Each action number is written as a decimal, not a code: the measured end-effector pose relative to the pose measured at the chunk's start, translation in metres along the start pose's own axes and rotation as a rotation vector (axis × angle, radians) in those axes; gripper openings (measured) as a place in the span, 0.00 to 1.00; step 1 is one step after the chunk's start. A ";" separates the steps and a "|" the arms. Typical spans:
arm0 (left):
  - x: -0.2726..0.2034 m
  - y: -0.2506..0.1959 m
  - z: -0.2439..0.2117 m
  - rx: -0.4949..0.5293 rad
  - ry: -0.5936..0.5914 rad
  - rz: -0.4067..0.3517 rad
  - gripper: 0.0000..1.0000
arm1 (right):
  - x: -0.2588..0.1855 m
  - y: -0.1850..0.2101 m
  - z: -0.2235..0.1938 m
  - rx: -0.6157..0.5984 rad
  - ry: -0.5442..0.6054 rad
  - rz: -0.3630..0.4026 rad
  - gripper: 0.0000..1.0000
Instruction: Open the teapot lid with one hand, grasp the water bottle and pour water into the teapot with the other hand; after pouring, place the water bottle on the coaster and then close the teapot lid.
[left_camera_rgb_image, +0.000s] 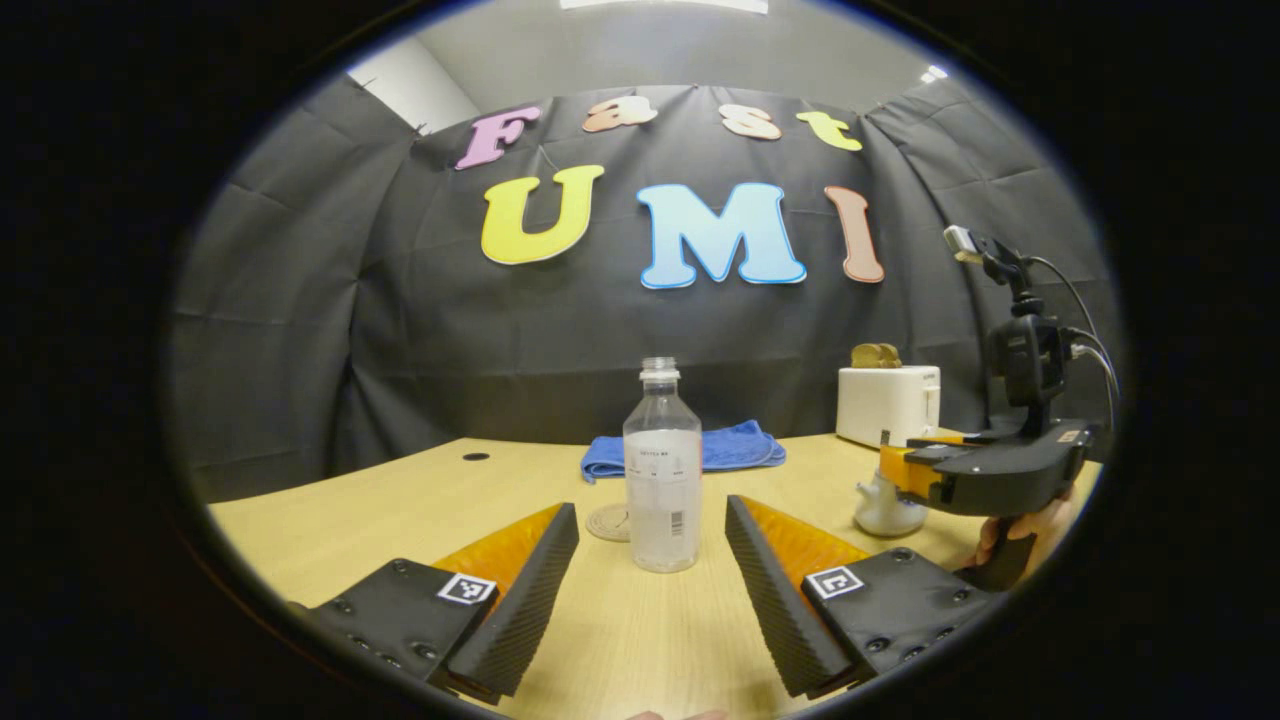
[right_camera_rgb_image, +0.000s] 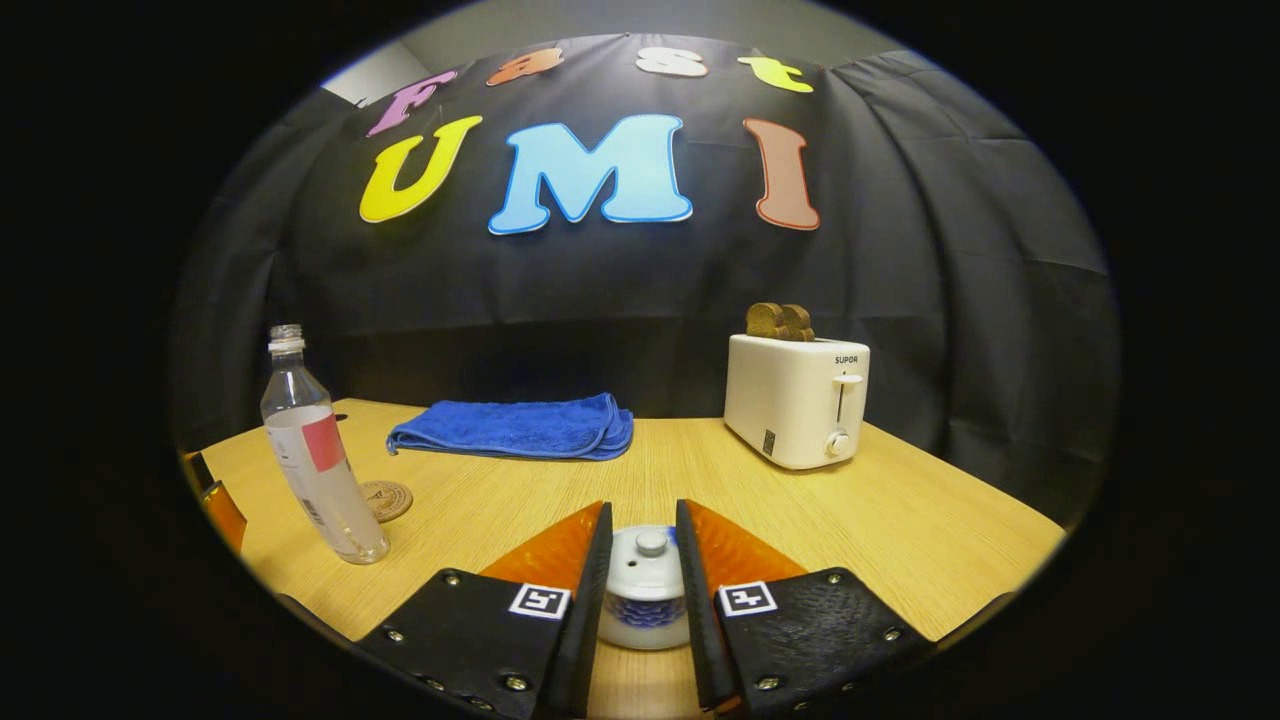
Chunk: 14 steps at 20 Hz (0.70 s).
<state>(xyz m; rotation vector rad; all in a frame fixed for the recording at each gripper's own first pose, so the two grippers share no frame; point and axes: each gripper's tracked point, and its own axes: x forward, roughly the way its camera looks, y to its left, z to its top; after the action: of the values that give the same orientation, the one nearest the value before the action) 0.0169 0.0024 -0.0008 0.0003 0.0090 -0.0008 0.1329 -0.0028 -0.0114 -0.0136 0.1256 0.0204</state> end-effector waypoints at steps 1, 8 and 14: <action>0.000 -0.001 0.000 0.000 0.001 -0.002 1.00 | 0.000 0.000 0.000 0.004 0.000 -0.002 0.40; 0.001 0.000 0.000 0.000 0.001 -0.004 1.00 | 0.002 -0.007 0.001 0.008 0.000 -0.030 0.09; 0.002 -0.003 -0.002 0.003 0.003 -0.015 1.00 | 0.001 -0.007 0.003 -0.014 -0.020 -0.029 0.04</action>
<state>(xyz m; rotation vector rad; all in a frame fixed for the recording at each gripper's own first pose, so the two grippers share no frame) 0.0191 -0.0001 -0.0027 0.0031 0.0119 -0.0162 0.1348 -0.0101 -0.0080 -0.0290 0.1048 -0.0071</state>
